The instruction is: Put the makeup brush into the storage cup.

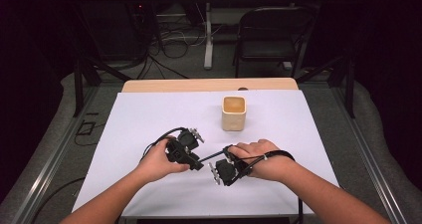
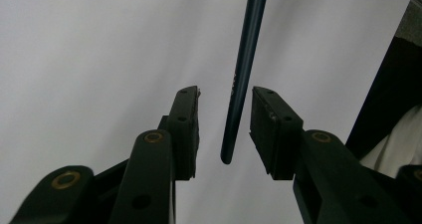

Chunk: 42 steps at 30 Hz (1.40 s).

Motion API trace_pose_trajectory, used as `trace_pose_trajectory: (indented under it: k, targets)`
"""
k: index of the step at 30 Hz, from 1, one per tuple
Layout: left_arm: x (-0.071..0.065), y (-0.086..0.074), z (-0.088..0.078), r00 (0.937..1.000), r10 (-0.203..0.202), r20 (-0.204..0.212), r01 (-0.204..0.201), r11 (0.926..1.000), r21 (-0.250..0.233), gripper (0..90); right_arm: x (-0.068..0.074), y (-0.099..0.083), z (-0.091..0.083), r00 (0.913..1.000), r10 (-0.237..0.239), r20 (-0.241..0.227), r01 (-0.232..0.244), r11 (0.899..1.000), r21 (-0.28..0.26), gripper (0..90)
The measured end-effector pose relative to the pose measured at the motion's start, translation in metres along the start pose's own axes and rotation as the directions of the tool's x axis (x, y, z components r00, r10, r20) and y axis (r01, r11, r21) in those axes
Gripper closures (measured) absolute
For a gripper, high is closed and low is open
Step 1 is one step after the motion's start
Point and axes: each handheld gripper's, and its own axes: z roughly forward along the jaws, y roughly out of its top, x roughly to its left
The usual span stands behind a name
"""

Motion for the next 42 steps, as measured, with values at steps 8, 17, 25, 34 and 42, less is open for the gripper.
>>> trace_pose_trajectory:
  k: [8, 17, 25, 34, 42]
  targets:
    - [0.002, 0.004, 0.003, 0.9996, 0.0, 0.027, 0.0, 0.9997, 0.025, 70.1, 0.0, 0.0, 0.0, 0.9999, -0.011, 0.003, 0.011, 1.0, -0.003, 83.8]
    - [0.003, 0.006, 0.005, 0.9988, 0.0, 0.049, -0.003, 0.9981, 0.061, 74.7, 0.002, 0.0, 0.001, 0.9999, -0.013, 0.0, 0.013, 1.0, -0.005, 83.8]
    - [0.002, 0.007, 0.008, 0.9983, 0.009, 0.058, -0.014, 0.9962, 0.086, 77.4, 0.003, 0.001, 0.001, 0.9989, -0.046, -0.004, 0.046, 0.999, 0.001, 83.8]
    - [0.0, 0.008, 0.01, 0.998, 0.023, 0.059, -0.029, 0.9944, 0.101, 81.0, 0.006, 0.001, 0.002, 0.9977, -0.068, -0.006, 0.068, 0.998, -0.002, 83.8]
    - [-0.001, 0.009, 0.013, 0.997, 0.036, 0.068, -0.044, 0.9923, 0.116, 83.9, 0.008, 0.002, 0.003, 0.9962, -0.086, -0.009, 0.086, 0.996, -0.002, 83.8]
